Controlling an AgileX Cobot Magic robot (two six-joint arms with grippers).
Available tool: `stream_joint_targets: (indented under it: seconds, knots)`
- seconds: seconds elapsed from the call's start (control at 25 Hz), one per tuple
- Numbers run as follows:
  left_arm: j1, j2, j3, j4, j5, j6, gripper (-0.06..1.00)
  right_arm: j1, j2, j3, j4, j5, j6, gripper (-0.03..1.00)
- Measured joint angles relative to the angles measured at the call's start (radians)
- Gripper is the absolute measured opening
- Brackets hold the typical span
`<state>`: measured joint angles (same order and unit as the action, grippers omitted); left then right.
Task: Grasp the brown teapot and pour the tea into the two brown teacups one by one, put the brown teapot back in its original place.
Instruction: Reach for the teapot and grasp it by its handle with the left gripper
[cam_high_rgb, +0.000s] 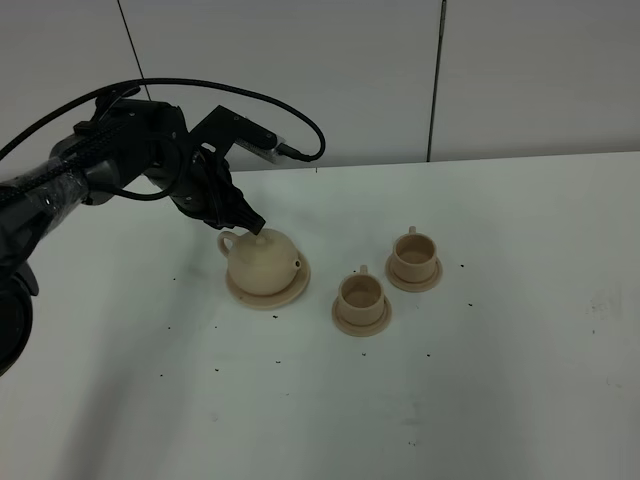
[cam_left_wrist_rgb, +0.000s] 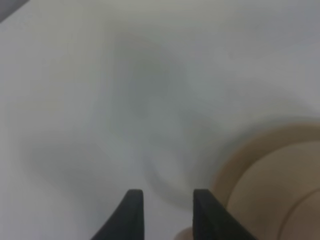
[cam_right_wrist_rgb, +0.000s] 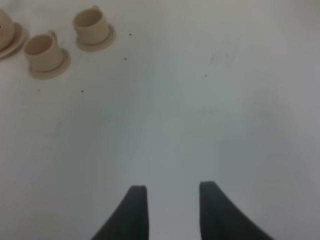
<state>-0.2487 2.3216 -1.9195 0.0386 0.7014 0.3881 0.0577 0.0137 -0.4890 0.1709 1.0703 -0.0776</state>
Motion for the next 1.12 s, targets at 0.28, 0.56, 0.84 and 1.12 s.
stream_joint_targets:
  seconds: [0.28, 0.56, 0.84, 1.12]
  knots:
    - [0.0, 0.001, 0.0, 0.004, 0.023, 0.0, 0.31, 0.0, 0.0, 0.0, 0.001, 0.0, 0.0, 0.24]
    - [0.0, 0.001, 0.0, 0.008, 0.067, 0.0, 0.31, 0.0, 0.0, 0.0, 0.002, 0.0, 0.0, 0.24]
    - [0.0, 0.001, 0.0, 0.012, 0.11, 0.0, 0.31, 0.0, 0.0, 0.0, 0.002, 0.0, 0.0, 0.24]
    - [0.0, 0.001, 0.0, 0.018, 0.113, 0.0, 0.31, 0.0, 0.0, 0.0, 0.002, 0.0, 0.0, 0.24]
